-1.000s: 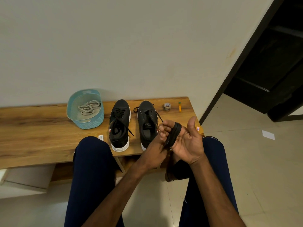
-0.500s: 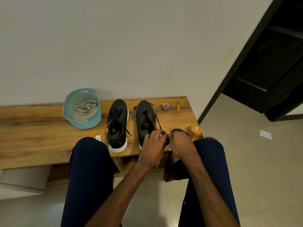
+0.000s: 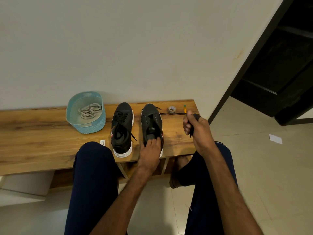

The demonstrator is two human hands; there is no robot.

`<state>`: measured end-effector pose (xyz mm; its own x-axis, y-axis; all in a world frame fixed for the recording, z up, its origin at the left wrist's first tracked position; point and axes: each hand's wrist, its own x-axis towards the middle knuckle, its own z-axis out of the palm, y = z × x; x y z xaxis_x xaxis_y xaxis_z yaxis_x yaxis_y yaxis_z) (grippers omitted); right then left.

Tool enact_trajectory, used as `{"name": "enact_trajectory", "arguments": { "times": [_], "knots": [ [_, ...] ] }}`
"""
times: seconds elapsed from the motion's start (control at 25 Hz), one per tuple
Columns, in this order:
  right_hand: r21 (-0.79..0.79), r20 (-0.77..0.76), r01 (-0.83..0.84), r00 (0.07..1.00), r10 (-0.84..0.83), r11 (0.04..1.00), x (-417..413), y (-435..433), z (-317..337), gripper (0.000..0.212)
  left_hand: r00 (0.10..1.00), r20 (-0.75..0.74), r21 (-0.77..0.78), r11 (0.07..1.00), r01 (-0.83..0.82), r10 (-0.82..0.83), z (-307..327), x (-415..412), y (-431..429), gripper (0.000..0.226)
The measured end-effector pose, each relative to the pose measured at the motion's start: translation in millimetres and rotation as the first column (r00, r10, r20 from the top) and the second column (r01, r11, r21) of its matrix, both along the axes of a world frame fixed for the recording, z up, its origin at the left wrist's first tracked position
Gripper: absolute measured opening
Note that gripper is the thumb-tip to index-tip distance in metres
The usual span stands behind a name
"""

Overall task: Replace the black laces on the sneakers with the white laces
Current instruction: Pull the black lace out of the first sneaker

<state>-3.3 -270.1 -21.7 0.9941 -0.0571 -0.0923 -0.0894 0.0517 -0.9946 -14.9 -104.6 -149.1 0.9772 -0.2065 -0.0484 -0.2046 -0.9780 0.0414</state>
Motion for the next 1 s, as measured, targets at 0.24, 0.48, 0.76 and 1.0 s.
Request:
{"name": "enact_trajectory", "arguments": {
  "times": [0.24, 0.48, 0.76, 1.0],
  "knots": [
    [0.201, 0.209, -0.041, 0.978, -0.002, 0.979, 5, -2, 51, 0.04, 1.0, 0.018, -0.038, 0.999, -0.025, 0.025, -1, 4, -4, 0.068],
    [0.201, 0.155, -0.169, 0.978, 0.139, 0.965, -9, 3, 64, 0.038, 0.999, 0.01, -0.277, 0.96, -0.031, 0.035, -11, 17, 8, 0.061],
    [0.34, 0.068, -0.419, 0.904, 0.422, 0.842, -34, 28, 56, 0.063, 0.989, 0.145, -0.766, 0.633, 0.109, 0.005, 62, 12, 13, 0.073],
    [0.469, 0.218, -0.59, 0.799, 0.561, 0.658, -45, 53, 75, 0.055, 0.996, -0.084, -0.83, 0.555, -0.05, -0.036, 173, -25, -13, 0.037]
  ]
}}
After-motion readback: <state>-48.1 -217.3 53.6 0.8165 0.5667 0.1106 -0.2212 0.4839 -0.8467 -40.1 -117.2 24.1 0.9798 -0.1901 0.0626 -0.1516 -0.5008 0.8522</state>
